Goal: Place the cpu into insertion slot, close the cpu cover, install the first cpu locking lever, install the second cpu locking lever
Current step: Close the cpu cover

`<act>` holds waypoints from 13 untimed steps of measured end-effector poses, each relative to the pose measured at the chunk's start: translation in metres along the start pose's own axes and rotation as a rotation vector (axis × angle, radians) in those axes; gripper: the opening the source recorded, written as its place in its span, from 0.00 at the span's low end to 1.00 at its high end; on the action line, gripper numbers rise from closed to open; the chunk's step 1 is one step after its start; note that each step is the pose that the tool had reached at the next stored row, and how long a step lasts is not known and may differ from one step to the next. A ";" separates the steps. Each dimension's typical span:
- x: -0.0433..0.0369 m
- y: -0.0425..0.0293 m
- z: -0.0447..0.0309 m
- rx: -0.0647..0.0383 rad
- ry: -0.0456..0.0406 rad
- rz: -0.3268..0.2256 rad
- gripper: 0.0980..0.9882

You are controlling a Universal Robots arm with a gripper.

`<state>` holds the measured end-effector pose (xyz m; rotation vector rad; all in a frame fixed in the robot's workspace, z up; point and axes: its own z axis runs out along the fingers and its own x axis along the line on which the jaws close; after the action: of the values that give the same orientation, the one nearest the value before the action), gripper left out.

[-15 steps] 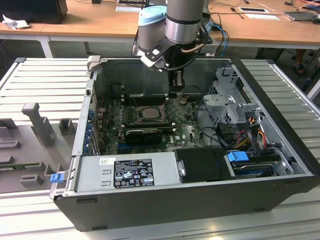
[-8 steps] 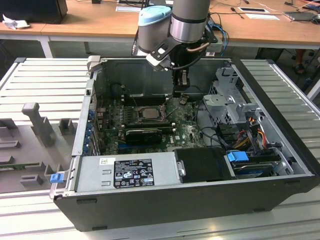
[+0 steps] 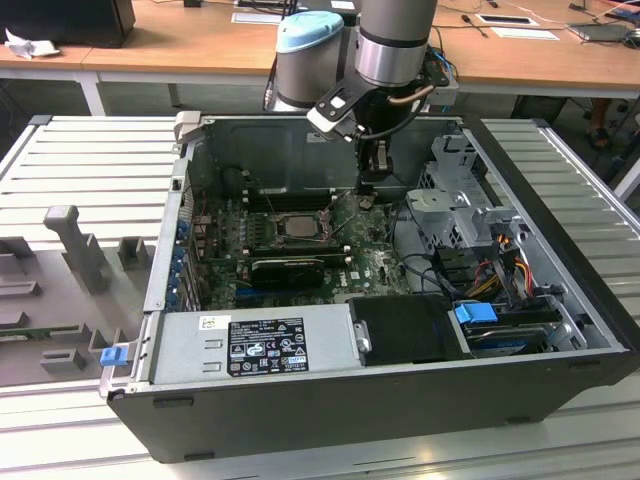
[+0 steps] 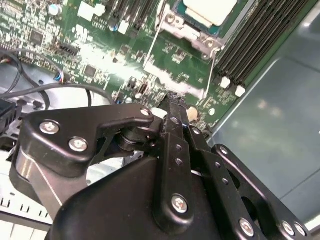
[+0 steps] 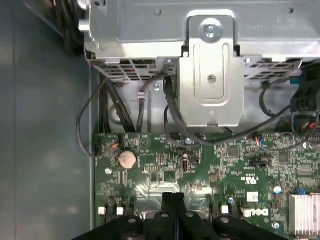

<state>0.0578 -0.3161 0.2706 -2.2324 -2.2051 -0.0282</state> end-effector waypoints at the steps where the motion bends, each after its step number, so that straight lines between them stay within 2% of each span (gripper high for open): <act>1: 0.0000 0.0021 0.0000 0.000 0.0000 0.000 0.01; 3: 0.0002 0.0077 0.0008 0.000 0.0003 0.000 0.01; 8: 0.0000 0.0084 0.0094 0.001 -0.0001 0.000 0.01; 9: -0.0001 0.0084 0.0131 0.002 -0.0001 -0.001 0.01; 11: -0.0002 0.0084 0.0156 -0.007 -0.0001 -0.002 0.01; 13: -0.0007 0.0083 0.0200 -0.009 0.0001 -0.005 0.01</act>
<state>0.0663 -0.3166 0.2508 -2.2316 -2.2145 -0.0378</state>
